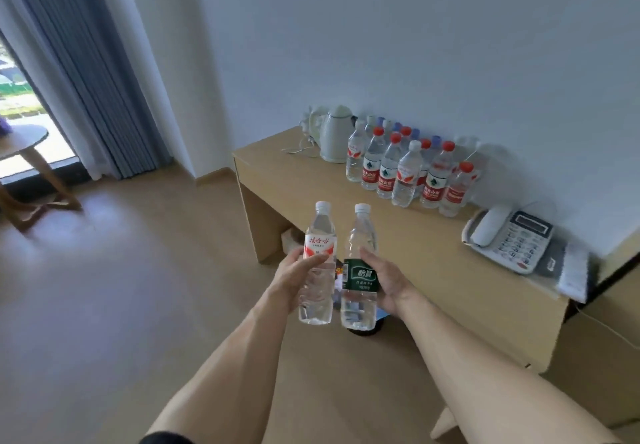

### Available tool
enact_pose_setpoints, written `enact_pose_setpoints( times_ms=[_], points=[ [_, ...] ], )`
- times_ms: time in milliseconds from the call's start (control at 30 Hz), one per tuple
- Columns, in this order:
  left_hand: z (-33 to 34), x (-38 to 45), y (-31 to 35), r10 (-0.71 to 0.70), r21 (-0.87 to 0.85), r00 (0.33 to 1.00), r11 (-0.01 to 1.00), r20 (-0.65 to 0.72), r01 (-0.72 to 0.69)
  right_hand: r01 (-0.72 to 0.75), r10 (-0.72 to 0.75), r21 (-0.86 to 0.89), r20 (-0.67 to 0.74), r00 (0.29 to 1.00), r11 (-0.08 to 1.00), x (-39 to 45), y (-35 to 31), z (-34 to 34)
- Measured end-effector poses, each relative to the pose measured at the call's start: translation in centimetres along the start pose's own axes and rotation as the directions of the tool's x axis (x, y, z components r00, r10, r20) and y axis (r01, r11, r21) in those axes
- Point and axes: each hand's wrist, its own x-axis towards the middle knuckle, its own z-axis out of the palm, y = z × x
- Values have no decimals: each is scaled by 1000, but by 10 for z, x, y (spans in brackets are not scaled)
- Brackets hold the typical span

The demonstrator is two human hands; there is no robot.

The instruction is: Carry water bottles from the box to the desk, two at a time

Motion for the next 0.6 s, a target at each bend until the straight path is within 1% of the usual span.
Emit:
enact_pose_setpoints(
  times_ms=[133, 267, 367, 433, 500, 600],
  points=[
    [31, 49, 9, -31, 51, 989, 998, 144, 24, 53, -48, 39, -127, 991, 998, 16, -18, -33],
    [67, 93, 15, -54, 86, 959, 996, 280, 31, 90, -68, 84, -234, 970, 992, 38, -35, -69],
    [91, 130, 22, -69, 121, 944, 992, 322, 31, 139, -96, 121, -306, 947, 983, 59, -49, -91],
    [106, 156, 27, -69, 158, 937, 987, 342, 15, 157, -112, 104, -352, 929, 982, 75, -58, -106],
    [119, 180, 33, -80, 190, 932, 982, 355, 12, 173, -133, 78, -364, 922, 982, 88, -70, -119],
    [137, 210, 41, -95, 189, 914, 982, 394, 20, 211, -175, 61, -364, 915, 976, 102, -86, -138]
  ],
)
